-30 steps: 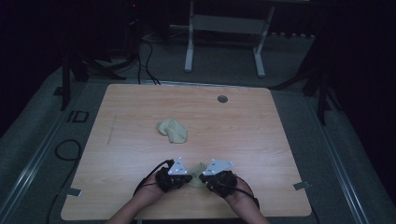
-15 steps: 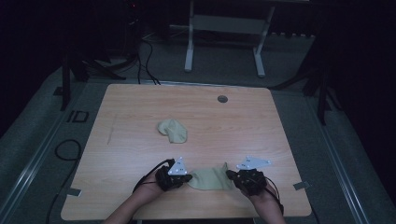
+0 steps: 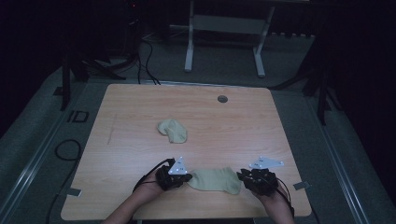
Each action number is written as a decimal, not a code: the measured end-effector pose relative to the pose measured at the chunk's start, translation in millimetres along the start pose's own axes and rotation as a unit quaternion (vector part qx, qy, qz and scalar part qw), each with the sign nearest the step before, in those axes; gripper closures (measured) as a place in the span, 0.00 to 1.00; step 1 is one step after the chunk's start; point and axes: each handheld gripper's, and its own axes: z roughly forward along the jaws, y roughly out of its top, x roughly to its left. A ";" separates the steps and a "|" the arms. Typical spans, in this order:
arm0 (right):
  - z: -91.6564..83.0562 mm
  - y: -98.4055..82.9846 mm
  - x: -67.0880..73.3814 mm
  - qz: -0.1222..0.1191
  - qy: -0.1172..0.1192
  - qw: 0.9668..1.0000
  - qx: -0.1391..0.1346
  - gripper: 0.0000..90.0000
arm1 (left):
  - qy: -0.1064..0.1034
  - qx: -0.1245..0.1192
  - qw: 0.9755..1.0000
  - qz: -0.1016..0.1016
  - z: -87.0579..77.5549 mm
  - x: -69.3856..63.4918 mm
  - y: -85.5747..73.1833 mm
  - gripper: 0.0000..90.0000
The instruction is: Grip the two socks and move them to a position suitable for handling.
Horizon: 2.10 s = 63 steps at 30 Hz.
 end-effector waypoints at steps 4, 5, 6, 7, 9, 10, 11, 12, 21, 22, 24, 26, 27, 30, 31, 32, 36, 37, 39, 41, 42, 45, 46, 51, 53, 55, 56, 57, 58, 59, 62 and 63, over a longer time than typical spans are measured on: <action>14.0 5.6 3.9 -0.018 0.009 1.000 0.008 0.94 | -0.005 -0.001 1.000 -0.002 -0.1 1.2 -0.5 0.99; 21.1 6.6 4.3 -0.024 0.015 1.000 0.015 0.94 | -0.005 -0.001 1.000 -0.002 -0.1 1.2 -0.5 0.99; 21.1 6.6 4.3 -0.024 0.015 1.000 0.015 0.94 | -0.004 0.000 1.000 0.001 -0.1 1.3 -0.3 0.99; 37.3 7.7 7.1 -0.033 0.022 0.999 0.032 0.96 | -0.005 0.000 1.000 0.000 -0.1 1.4 -0.3 0.99; 54.9 6.9 10.5 -0.046 0.017 0.997 0.054 0.98 | -0.005 -0.001 1.000 -0.001 -0.1 1.5 -0.3 0.99; 54.9 6.9 10.5 -0.046 0.017 0.997 0.054 0.98 | -0.005 -0.001 1.000 0.000 -0.1 1.5 -0.3 0.99; 58.8 5.9 10.2 -0.047 0.013 0.997 0.060 0.98 | -0.006 -0.001 1.000 0.001 -0.1 1.5 -0.3 0.99; 61.8 4.2 8.4 -0.045 0.010 0.997 0.065 0.98 | -0.006 -0.001 1.000 0.001 0.0 1.6 -0.4 0.99; 55.3 -2.9 -9.9 -0.017 0.000 0.998 0.062 0.98 | -0.008 -0.004 1.000 -0.003 8.6 -0.3 7.7 0.99; 54.9 -3.3 -11.4 -0.016 -0.001 0.998 0.062 0.98 | -0.009 -0.003 1.000 0.000 10.2 -0.9 9.6 0.99; 53.4 -4.1 -15.0 -0.014 -0.003 0.998 0.064 0.98 | -0.009 -0.002 1.000 0.002 12.7 -1.3 12.4 0.99; 52.1 -4.8 -20.1 -0.009 -0.003 0.998 0.065 0.96 | -0.007 -0.001 1.000 0.007 15.6 -1.8 15.6 0.99; 52.1 -4.8 -20.1 -0.009 -0.003 0.998 0.065 0.96 | -0.004 0.000 1.000 0.011 17.1 -2.2 17.4 0.99; 50.9 -5.5 -25.6 0.000 -0.003 0.998 0.065 0.95 | 0.000 0.000 1.000 0.011 20.4 -1.6 20.9 0.99; 50.8 -5.5 -26.8 0.002 -0.001 0.998 0.065 0.94 | -0.002 0.000 1.000 0.007 21.2 -1.4 21.7 0.99; 50.4 -5.1 -27.9 0.006 0.002 0.998 0.066 0.91 | -0.002 0.001 1.000 0.008 21.4 -1.0 22.3 0.96; 47.6 -3.4 -27.4 0.010 0.008 0.998 0.062 0.86 | -0.029 -0.009 0.999 -0.011 17.9 1.0 22.9 0.81; 45.2 -1.6 -26.7 0.011 0.012 0.998 0.057 0.84 | -0.028 -0.011 0.999 -0.018 15.3 1.0 23.0 0.72; 41.3 2.7 -25.1 0.007 0.011 0.999 0.050 0.79 | -0.022 -0.016 0.999 -0.027 8.8 1.5 23.0 0.63; 38.9 8.3 -24.0 0.002 0.010 0.999 0.046 0.75 | -0.012 -0.027 0.999 -0.035 -0.7 1.3 21.5 0.56; 38.8 11.3 -23.8 0.000 0.010 0.999 0.045 0.72 | -0.010 -0.031 0.999 -0.038 -5.0 1.7 19.7 0.56; 40.0 20.7 -22.7 -0.004 0.011 0.999 0.042 0.64 | -0.002 -0.036 0.998 -0.050 -14.7 3.3 12.2 0.56; 41.1 24.6 -21.8 -0.009 0.015 0.999 0.043 0.61 | -0.001 -0.038 0.998 -0.055 -17.7 3.8 8.6 0.56; 53.4 47.4 -12.9 -0.026 0.026 0.999 0.040 0.55 | 0.013 -0.037 0.996 -0.077 -35.4 7.5 -11.7 0.53; 60.7 57.0 -9.3 -0.029 0.034 0.998 0.041 0.53 | 0.015 -0.042 0.995 -0.088 -42.1 9.9 -20.0 0.52; 69.2 67.5 -5.1 -0.037 0.038 0.998 0.045 0.52 | 0.023 -0.047 0.994 -0.098 -47.9 12.4 -28.0 0.52; 73.1 73.2 -2.7 -0.042 0.038 0.997 0.045 0.52 | 0.025 -0.049 0.993 -0.106 -50.7 13.7 -31.8 0.52; 77.0 79.3 -0.4 -0.046 0.039 0.997 0.045 0.52 | 0.028 -0.050 0.992 -0.111 -52.7 14.7 -34.6 0.52; 79.8 84.0 0.9 -0.047 0.040 0.997 0.045 0.52 | 0.031 -0.051 0.991 -0.117 -55.4 16.0 -38.4 0.52; 83.5 90.3 2.9 -0.048 0.042 0.997 0.043 0.52 | 0.036 -0.050 0.990 -0.123 -58.4 17.1 -42.7 0.52; 99.5 115.7 10.8 -0.053 0.053 0.996 0.039 0.50 | 0.046 -0.052 0.989 -0.130 -63.8 16.9 -52.7 0.54; 99.5 115.7 10.8 -0.053 0.053 0.996 0.039 0.50 | 0.052 -0.053 0.988 -0.135 -65.6 15.9 -57.7 0.54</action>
